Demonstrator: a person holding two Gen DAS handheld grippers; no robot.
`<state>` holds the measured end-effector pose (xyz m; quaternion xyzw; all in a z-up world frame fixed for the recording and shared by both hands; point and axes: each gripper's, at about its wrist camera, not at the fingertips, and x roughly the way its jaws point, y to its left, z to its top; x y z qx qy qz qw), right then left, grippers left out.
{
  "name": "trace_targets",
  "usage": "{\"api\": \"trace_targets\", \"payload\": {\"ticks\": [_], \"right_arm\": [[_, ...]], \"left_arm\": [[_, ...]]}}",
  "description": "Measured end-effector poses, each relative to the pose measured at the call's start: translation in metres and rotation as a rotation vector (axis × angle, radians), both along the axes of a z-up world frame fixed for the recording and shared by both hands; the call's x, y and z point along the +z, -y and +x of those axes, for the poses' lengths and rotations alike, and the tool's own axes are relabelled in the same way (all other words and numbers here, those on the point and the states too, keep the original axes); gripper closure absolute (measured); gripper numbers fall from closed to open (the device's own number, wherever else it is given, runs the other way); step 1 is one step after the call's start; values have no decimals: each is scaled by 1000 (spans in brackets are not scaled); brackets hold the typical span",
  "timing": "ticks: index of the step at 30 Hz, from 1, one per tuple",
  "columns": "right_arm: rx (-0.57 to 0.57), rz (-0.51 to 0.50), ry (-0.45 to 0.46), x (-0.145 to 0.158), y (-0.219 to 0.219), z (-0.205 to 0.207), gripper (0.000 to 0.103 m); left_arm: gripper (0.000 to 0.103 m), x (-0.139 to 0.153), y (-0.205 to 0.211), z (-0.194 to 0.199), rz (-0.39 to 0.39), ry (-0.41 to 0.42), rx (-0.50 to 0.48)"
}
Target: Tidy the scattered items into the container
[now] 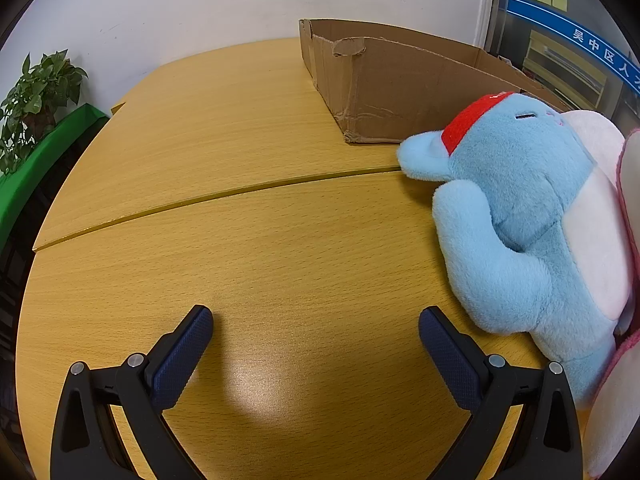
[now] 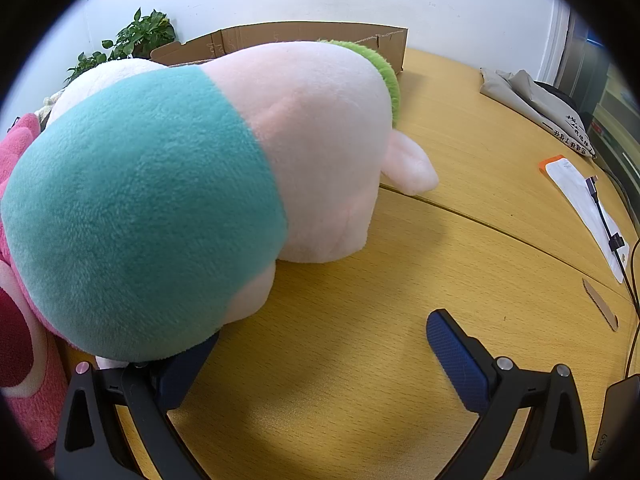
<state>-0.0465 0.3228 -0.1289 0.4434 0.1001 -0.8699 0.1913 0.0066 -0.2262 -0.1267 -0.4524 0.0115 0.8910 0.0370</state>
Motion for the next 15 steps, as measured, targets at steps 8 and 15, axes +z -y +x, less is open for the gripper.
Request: {"api": "trace_targets", "payload": {"ticks": [8, 15], "right_arm": [[-5, 2, -1, 0, 2, -1, 0], [-20, 1, 0, 0, 3, -1, 0]], "left_arm": [[0, 0, 0, -1, 0, 0, 14], [0, 0, 0, -11, -1, -1, 94]]}}
